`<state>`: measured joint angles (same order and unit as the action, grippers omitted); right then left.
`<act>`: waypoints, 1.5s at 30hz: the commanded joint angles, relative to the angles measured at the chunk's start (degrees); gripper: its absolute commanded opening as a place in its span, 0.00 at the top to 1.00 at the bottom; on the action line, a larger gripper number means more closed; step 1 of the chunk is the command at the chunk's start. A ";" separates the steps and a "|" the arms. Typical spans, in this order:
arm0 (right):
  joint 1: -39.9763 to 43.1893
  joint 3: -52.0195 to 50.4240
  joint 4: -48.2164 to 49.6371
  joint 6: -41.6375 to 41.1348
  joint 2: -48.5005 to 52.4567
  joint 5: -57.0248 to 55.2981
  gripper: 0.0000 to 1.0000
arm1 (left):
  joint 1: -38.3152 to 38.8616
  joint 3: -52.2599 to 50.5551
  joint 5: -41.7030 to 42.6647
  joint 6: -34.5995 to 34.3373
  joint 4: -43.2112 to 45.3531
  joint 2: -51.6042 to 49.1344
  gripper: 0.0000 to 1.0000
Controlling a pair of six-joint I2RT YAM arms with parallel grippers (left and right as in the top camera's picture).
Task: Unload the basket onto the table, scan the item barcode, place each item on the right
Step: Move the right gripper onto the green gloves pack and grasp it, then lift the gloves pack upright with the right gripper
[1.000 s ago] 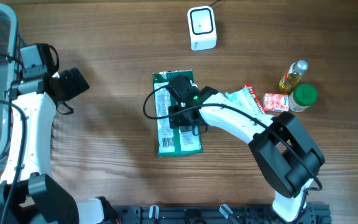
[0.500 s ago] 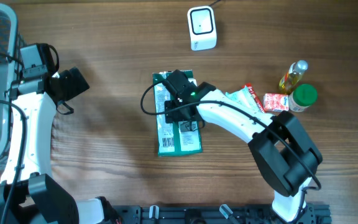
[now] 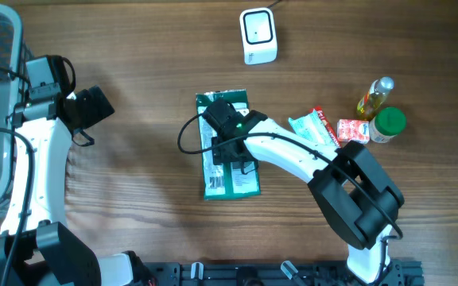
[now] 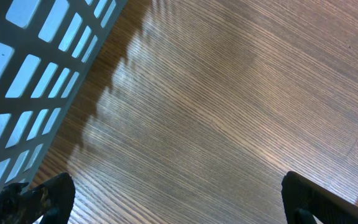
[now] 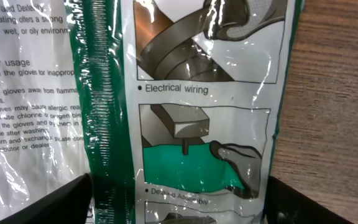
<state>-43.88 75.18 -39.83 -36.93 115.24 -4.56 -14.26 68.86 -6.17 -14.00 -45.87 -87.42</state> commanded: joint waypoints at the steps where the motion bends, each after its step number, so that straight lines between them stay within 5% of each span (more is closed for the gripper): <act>1: 0.00 -1.44 -0.39 -2.16 1.57 -0.98 0.19 | -0.26 0.52 -0.13 0.74 0.15 0.42 0.00; 6: 0.04 -1.95 -0.07 -1.53 1.33 0.72 0.47 | -0.26 0.52 -0.13 0.74 0.15 0.42 0.00; 12: 0.35 0.48 0.20 7.04 -4.70 1.14 0.96 | -0.26 0.52 -0.13 0.74 0.15 0.42 0.00; 24: 0.33 0.52 2.32 41.13 -26.77 0.28 0.96 | -0.26 0.52 -0.13 0.74 0.15 0.42 0.00; 45: 0.35 0.50 1.29 33.38 -26.60 0.26 0.96 | -0.26 0.52 -0.13 0.74 0.15 0.42 0.00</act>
<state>-43.68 75.16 -37.65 -2.35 88.71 -3.68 -14.26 68.86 -6.17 -13.98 -45.87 -87.42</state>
